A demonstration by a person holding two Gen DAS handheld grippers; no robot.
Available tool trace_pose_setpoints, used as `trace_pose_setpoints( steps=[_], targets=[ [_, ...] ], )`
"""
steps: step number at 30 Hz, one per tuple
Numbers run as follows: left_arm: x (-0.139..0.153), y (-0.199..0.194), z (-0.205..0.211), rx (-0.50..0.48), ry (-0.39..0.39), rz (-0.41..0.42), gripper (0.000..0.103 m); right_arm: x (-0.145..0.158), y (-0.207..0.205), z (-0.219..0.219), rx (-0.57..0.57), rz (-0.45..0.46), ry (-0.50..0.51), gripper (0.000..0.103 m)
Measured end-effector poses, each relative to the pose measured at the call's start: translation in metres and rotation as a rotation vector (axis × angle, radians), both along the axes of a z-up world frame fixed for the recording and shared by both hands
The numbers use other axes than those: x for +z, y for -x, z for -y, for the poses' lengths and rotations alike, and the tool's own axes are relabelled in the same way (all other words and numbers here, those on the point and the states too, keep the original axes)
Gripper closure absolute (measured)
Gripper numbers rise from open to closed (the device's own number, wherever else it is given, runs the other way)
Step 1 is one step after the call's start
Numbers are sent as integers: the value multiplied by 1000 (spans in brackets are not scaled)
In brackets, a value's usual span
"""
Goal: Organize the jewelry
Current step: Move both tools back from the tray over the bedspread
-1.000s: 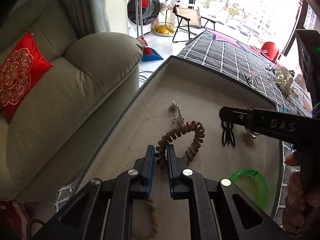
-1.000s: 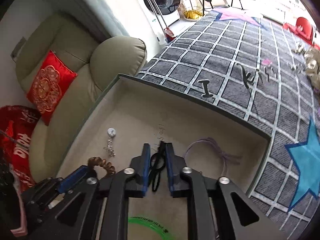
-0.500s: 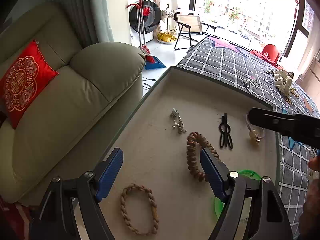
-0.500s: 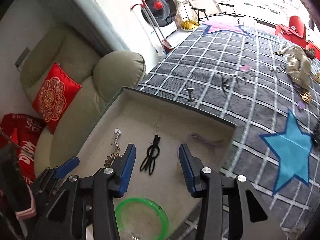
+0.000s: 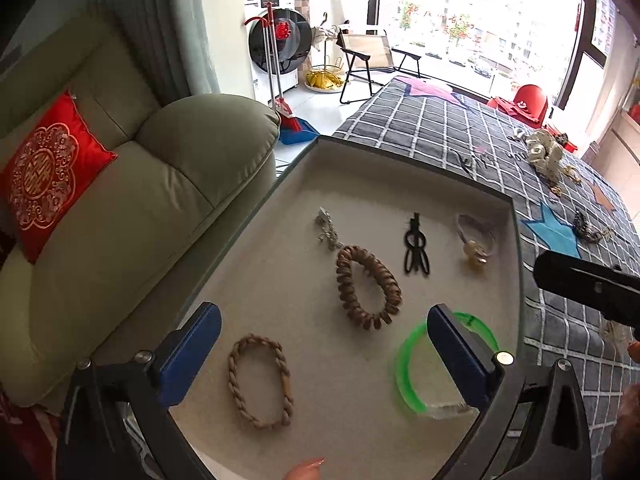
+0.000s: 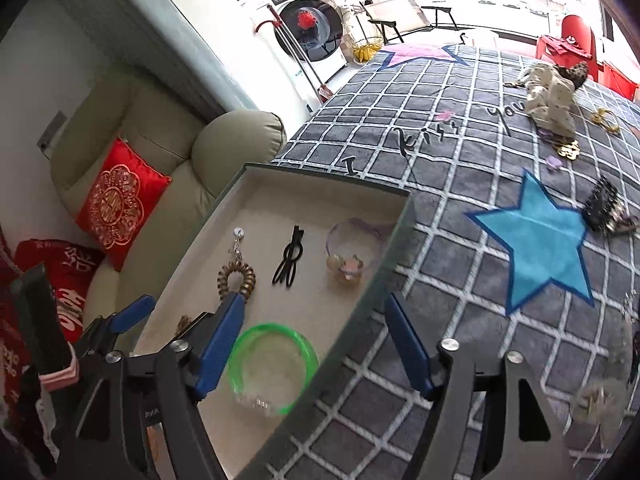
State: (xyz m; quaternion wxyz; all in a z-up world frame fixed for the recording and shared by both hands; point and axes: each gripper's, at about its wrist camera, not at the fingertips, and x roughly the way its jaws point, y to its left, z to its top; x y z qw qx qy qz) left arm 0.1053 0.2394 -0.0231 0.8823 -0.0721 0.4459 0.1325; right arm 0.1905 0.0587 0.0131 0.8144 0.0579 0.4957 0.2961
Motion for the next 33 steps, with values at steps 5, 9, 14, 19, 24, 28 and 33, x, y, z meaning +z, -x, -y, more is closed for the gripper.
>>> trace_pose_setpoints(
  steps=[5,9,14,19,24,28,33],
  targets=[
    [4,8,13,-22,-2,-5,0,0,12,21,-23,-22,-40,19],
    [8,14,26,-44,-15,-3,0,-3,23,38,-40,-34,-51,18],
    [12,23,42,-78,-17,3,0,-6,39,62,-71,-45,-62,17],
    [15,32,60,-110,-21,6,0,-9,52,83,-100,-52,-72,17],
    [20,41,75,-129,-5,7,0,-8,69,102,-116,-34,-65,17],
    [25,47,90,-160,8,19,0,-5,83,121,-135,-4,-47,13],
    [29,51,115,-227,56,26,0,-2,95,152,-179,26,-26,0]
  ],
)
